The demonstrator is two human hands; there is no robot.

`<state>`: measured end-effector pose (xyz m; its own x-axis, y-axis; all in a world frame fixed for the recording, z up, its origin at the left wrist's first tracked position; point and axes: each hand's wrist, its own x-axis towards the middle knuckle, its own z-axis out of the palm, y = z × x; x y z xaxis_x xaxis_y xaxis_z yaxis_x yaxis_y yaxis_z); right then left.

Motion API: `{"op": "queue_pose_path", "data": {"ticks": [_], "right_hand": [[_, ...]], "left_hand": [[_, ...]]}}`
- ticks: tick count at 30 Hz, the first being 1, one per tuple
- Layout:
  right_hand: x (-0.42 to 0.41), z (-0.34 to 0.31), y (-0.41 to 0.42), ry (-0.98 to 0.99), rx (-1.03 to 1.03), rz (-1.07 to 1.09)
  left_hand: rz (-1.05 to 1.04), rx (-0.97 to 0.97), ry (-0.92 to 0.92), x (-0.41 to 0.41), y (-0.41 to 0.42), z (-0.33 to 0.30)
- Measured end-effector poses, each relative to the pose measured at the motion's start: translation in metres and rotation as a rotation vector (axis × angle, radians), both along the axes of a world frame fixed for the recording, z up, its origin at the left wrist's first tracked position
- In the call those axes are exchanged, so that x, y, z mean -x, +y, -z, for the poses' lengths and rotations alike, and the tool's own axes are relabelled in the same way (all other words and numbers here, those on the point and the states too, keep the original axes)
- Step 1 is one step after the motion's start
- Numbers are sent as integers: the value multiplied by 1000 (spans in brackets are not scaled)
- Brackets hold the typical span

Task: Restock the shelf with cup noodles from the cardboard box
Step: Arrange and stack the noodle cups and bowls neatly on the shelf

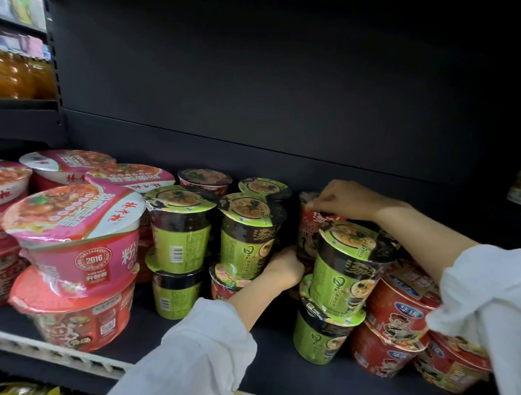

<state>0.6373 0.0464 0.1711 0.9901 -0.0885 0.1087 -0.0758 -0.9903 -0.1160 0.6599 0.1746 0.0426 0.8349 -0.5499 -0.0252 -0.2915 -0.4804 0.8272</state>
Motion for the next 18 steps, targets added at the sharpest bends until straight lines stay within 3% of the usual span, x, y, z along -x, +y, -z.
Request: {"op": "queue_pose_path", "data": {"ticks": [3, 9, 13, 18], "right_hand": [[4, -13, -7, 134, 14, 5], [-1, -4, 1, 42, 162, 21], [2, -11, 2, 182, 165, 65], [0, -10, 4, 177, 158, 60]], "left_hand": [[9, 25, 33, 0, 2, 0], [28, 46, 17, 1, 3, -2], [40, 79, 29, 4, 6, -4], [43, 162, 106, 4, 8, -4]]}}
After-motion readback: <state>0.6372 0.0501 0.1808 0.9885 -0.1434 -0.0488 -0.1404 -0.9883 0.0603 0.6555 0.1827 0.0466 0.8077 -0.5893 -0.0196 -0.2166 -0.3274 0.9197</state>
